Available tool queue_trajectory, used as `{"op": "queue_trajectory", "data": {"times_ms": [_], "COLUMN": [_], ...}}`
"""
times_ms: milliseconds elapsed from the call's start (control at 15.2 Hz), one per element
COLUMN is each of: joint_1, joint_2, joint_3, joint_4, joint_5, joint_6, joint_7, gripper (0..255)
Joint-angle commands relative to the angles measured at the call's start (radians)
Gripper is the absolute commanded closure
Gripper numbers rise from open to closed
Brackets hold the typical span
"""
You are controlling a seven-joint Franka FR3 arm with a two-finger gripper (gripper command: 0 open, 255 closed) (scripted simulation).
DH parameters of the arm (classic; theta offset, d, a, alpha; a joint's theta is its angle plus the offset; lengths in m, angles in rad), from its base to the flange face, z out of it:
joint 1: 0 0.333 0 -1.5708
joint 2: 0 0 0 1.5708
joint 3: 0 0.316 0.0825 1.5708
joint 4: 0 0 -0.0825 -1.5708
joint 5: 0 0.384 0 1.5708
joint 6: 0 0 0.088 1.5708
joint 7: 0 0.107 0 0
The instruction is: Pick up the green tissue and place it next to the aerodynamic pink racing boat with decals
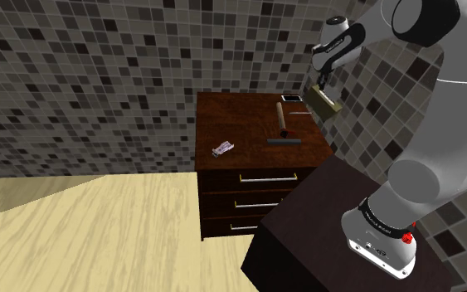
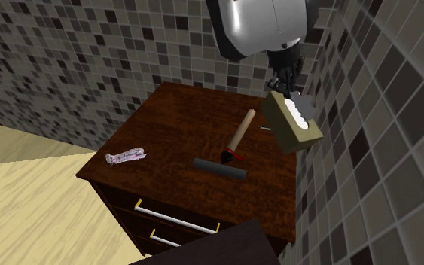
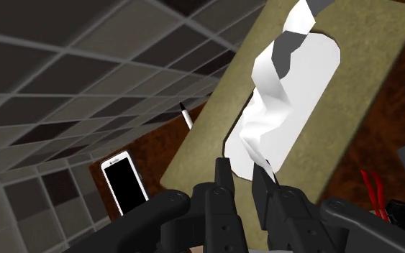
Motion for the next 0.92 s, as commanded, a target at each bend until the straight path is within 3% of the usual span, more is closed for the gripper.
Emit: {"op": "queue_trajectory", "data": {"times_ms": [0,726,858], "joint_1": [-0.001,0.005,0.039], "joint_2": [-0.015,-0.092,-0.094], "joint_3": [0.001,0.002,0.011], "joint_4": [0.009,0.047,0.05], "joint_5": [0.003,0.01,-0.002], "joint_6": [-0.022,-0.132,-0.153], "joint_7": [-0.01,-0.046,0.001], "gripper": [255,255,255]}}
